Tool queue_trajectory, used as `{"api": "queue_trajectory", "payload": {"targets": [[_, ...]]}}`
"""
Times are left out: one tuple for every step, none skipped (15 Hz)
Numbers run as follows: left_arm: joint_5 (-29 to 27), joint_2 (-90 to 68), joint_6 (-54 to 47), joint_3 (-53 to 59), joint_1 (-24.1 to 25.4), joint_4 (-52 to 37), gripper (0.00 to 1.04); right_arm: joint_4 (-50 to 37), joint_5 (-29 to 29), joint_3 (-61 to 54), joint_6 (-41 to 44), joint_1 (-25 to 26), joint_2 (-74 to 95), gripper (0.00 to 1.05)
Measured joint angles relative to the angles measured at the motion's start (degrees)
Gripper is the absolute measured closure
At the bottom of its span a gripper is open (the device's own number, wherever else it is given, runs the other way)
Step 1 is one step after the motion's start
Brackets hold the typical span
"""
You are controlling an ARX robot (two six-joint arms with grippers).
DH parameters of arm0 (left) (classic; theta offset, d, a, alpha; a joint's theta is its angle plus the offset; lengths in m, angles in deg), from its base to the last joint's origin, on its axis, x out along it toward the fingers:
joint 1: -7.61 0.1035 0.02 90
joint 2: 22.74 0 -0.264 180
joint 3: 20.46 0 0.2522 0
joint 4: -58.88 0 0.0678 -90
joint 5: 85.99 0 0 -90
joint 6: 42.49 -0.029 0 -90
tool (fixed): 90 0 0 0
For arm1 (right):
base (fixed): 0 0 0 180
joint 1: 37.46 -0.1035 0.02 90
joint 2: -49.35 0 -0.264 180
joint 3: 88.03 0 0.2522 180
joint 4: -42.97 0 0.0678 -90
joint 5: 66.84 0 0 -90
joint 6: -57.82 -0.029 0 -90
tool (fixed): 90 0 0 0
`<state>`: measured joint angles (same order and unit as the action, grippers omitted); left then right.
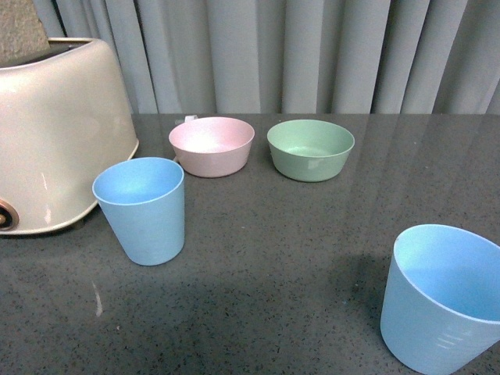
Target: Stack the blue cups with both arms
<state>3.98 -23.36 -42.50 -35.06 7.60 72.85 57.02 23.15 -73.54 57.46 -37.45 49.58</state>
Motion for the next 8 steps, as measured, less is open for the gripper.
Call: {"api": "queue_trajectory", "payload": {"targets": [[0.02, 0.0, 0.0, 0.0, 0.0, 0.0, 0.07, 0.0, 0.0, 0.0, 0.0, 0.0, 0.0, 0.07], [0.0, 0.0, 0.0, 0.0, 0.0, 0.0, 0.07, -0.02, 0.0, 0.0, 0.0, 0.0, 0.0, 0.07], [0.02, 0.0, 0.0, 0.0, 0.0, 0.0, 0.07, -0.02, 0.0, 0.0, 0.0, 0.0, 0.0, 0.07], [0.0, 0.0, 0.0, 0.0, 0.0, 0.0, 0.07, 0.0, 0.0, 0.0, 0.0, 0.0, 0.0, 0.07], [0.02, 0.0, 0.0, 0.0, 0.0, 0.0, 0.07, 0.0, 0.0, 0.0, 0.0, 0.0, 0.0, 0.07], [0.0, 0.0, 0.0, 0.0, 0.0, 0.0, 0.07, 0.0, 0.0, 0.0, 0.0, 0.0, 0.0, 0.07], [0.0, 0.0, 0.0, 0.0, 0.0, 0.0, 0.07, 0.0, 0.0, 0.0, 0.0, 0.0, 0.0, 0.07], [0.02, 0.0, 0.0, 0.0, 0.0, 0.0, 0.07, -0.02, 0.0, 0.0, 0.0, 0.0, 0.02, 0.07]]}}
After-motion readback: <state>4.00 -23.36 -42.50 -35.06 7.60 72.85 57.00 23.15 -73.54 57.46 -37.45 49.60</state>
